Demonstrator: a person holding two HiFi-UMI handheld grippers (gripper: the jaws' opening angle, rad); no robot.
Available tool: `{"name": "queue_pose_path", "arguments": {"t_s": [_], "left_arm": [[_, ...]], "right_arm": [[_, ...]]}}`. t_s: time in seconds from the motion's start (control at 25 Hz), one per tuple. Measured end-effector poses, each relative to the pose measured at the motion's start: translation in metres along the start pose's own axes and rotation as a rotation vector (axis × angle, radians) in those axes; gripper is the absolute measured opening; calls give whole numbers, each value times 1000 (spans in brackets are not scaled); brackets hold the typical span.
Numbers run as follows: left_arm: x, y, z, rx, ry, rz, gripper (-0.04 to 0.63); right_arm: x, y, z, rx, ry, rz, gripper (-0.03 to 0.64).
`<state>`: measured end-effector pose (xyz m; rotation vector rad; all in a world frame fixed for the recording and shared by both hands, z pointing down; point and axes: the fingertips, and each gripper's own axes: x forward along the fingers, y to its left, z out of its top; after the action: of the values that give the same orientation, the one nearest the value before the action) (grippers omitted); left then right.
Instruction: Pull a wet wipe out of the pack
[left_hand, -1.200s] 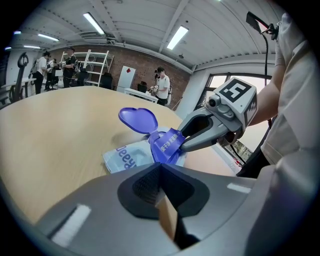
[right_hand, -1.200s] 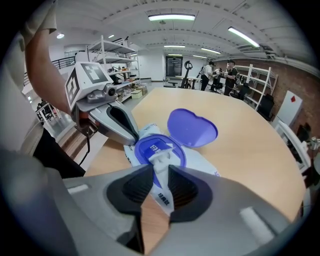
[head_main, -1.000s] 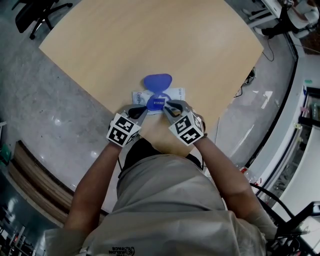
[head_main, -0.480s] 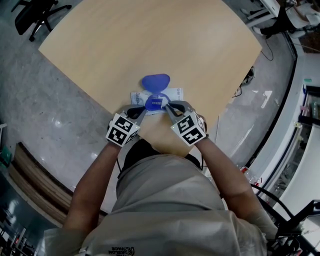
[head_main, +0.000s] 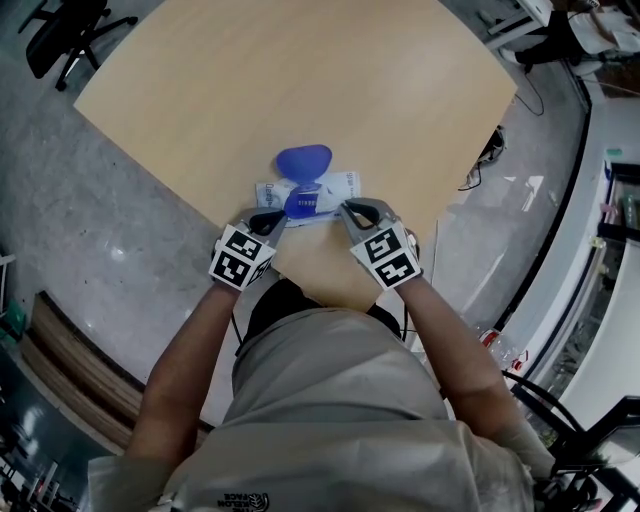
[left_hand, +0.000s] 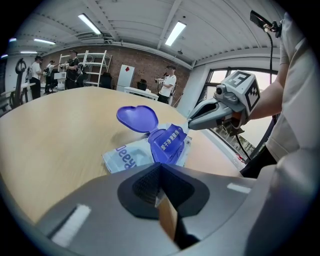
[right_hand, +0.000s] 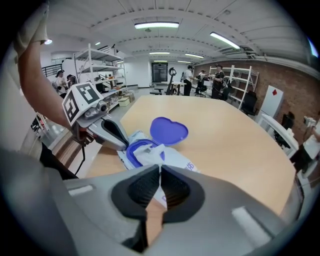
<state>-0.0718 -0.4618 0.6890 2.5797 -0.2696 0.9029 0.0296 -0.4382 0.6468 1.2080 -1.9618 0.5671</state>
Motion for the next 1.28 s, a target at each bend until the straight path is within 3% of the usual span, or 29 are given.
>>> {"name": "queue_pose_path", "arguments": {"t_s": [1.28], "left_arm": [[13,-4,4,2,44,33,5]], "right_arm": [[-52,-40,-5,134,-87,-97,8]]}}
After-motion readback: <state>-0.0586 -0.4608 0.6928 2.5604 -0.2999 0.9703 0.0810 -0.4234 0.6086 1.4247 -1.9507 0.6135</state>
